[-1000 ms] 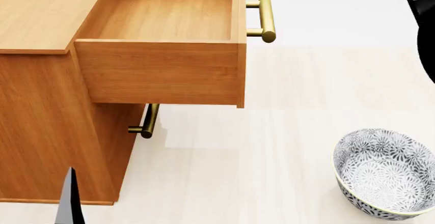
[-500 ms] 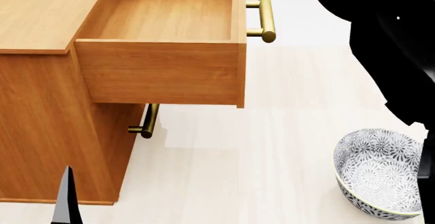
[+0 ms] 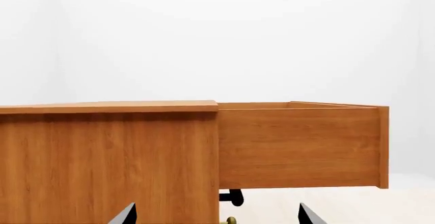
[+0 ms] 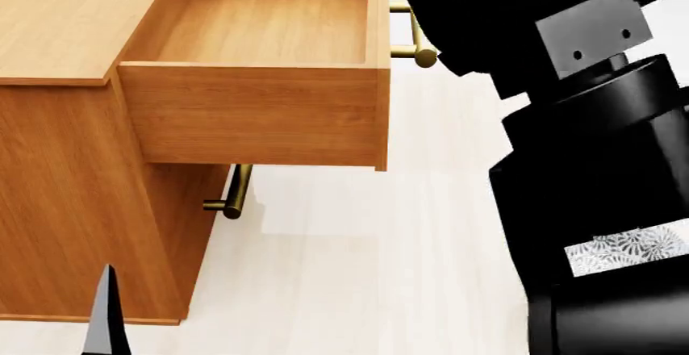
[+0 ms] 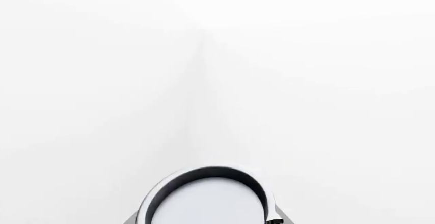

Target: Put the ketchup in the top drawer of the cabinet.

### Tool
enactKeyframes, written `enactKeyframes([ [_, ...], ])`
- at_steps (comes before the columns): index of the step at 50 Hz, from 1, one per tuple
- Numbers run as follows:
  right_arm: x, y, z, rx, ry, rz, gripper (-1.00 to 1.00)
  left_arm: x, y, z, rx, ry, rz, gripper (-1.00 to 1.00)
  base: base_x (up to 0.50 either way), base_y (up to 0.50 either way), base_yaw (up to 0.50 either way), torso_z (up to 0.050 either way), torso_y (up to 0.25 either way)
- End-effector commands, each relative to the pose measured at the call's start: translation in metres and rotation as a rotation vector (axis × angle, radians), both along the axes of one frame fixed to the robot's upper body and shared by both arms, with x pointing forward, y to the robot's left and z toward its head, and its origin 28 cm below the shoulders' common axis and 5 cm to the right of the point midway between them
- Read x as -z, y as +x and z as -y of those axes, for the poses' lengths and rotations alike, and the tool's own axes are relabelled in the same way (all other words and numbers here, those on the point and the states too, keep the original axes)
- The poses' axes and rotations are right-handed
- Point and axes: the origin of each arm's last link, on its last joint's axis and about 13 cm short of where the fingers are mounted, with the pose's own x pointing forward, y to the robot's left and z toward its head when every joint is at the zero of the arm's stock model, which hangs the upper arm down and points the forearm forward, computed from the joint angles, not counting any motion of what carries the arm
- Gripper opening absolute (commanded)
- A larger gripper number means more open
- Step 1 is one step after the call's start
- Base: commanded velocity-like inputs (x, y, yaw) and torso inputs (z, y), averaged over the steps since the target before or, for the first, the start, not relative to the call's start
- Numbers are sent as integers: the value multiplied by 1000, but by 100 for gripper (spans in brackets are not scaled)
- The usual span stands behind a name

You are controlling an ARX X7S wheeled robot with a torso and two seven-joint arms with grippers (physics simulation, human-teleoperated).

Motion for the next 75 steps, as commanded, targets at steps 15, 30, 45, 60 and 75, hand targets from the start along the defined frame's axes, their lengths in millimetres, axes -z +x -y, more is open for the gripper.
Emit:
enactKeyframes([
  [15,-6,23,-19,65,-159,-69,-100,1,1,-2,-6,-2,1,100,0,0,0,0,1],
  [30,3,26,-15,133,-155,-149,-100,0,1,-2,-7,-4,-1,100,0,0,0,0,0],
  [45,27,34,-9,202,-174,-244,-100,0,1,-3,-12,-6,0,100,0,0,0,0,1],
  [60,40,32,-5,194,-218,-438,-100,-1,0,-4,-14,-8,1,100,0,0,0,0,0],
  [75,56,33,-1,191,-267,-570,-100,0,2,-4,-16,-9,-1,100,0,0,0,0,1],
])
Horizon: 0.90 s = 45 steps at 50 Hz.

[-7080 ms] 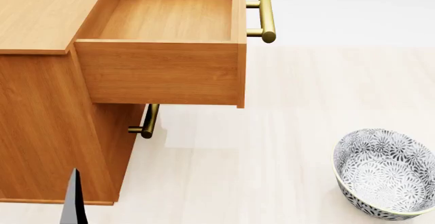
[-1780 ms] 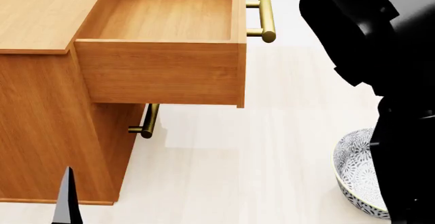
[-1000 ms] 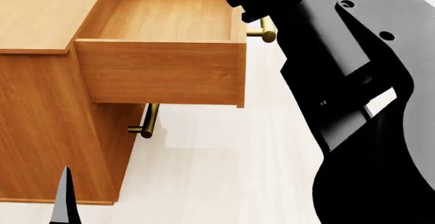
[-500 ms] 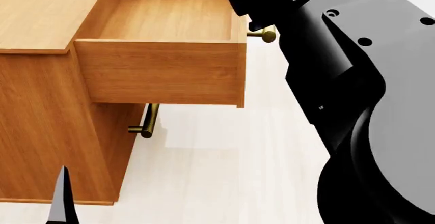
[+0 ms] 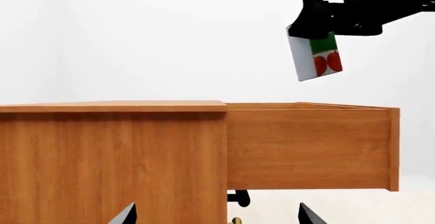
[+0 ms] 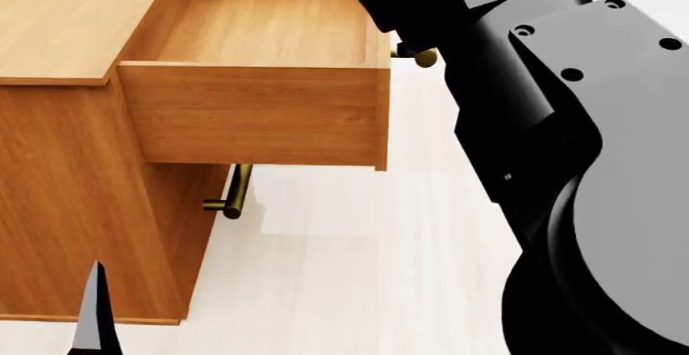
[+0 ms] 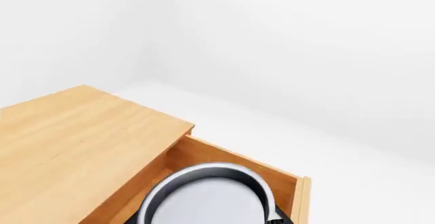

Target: Put the ketchup in the top drawer of the cabinet.

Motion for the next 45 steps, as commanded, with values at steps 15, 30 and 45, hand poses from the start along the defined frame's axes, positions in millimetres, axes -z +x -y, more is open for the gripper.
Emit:
enactKeyframes([
  [15,18,2,6,-8,-57,-117,-100,0,0,0,0,0,0,100,0,0,0,0,0],
  [30,19,2,1,-132,-62,-103,-100,-1,0,0,-1,-1,3,100,0,0,0,0,1],
  [45,29,4,3,-150,-19,-145,-100,1,1,1,2,0,-1,100,0,0,0,0,0],
])
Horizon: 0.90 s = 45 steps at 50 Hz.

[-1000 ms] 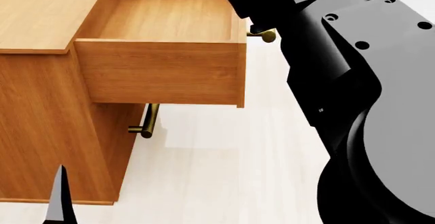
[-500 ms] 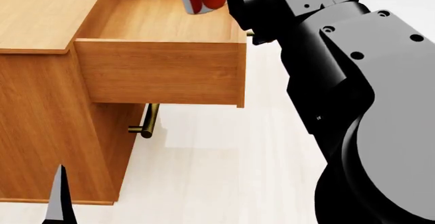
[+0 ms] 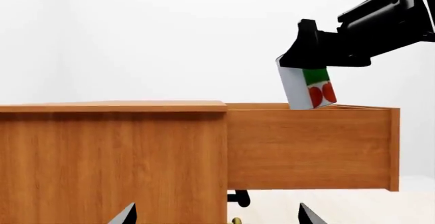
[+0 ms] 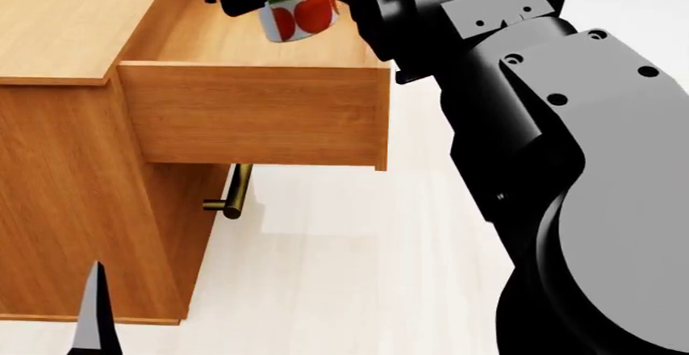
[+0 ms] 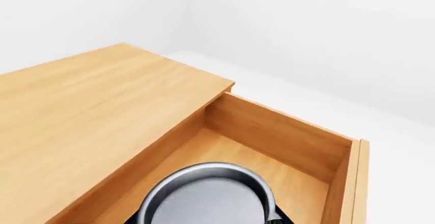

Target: Put the ketchup in the top drawer of the cabinet.

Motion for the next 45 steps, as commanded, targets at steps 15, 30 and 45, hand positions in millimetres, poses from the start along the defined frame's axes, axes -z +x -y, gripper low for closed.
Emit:
enactKeyframes([
  [15,11,3,2,-41,76,-37,-100,1,0,0,1,0,-2,100,0,0,0,0,0],
  [30,26,6,3,-27,68,-63,-100,1,1,0,-1,1,-3,100,1,0,0,0,1],
  [45,31,6,5,-9,36,-77,-100,2,1,-1,1,-5,-3,100,0,0,0,0,0],
])
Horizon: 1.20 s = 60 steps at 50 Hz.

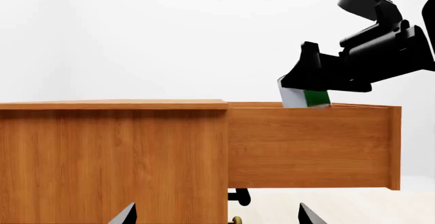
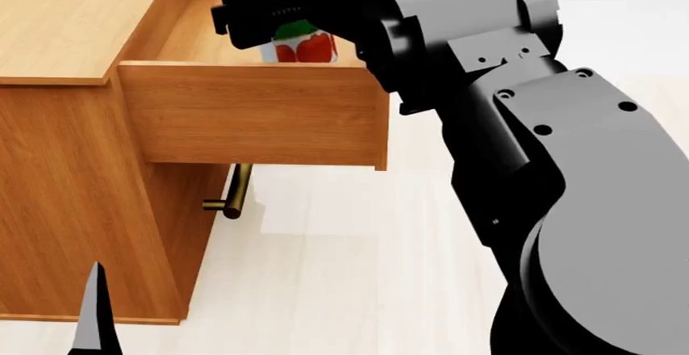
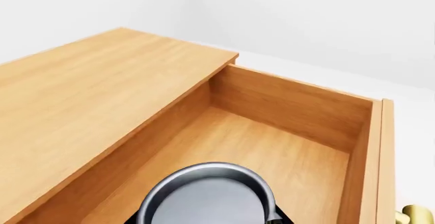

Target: Put the ketchup in the top drawer of the cabinet.

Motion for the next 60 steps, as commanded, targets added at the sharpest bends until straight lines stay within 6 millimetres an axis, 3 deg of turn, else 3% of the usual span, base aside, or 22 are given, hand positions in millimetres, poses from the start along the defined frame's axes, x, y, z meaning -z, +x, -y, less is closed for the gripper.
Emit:
enactKeyframes([
  [1,2,1,1,-7,-28,9,-100,1,0,0,1,-4,-1,100,0,0,0,0,0],
  [13,0,1,1,11,-19,22,-100,-1,0,0,-3,2,1,100,0,0,0,0,1],
  [14,0,1,1,10,-23,20,100,-1,0,0,-3,3,2,100,0,0,0,0,0],
  [34,0,2,2,7,-33,39,100,0,0,0,-4,0,2,100,0,0,0,0,0],
  [52,-54,-7,4,56,-41,178,100,-1,-1,0,1,-4,2,100,0,0,0,0,0],
  [60,-79,-10,0,61,-13,326,100,-1,0,0,4,-2,0,100,0,0,0,0,0],
])
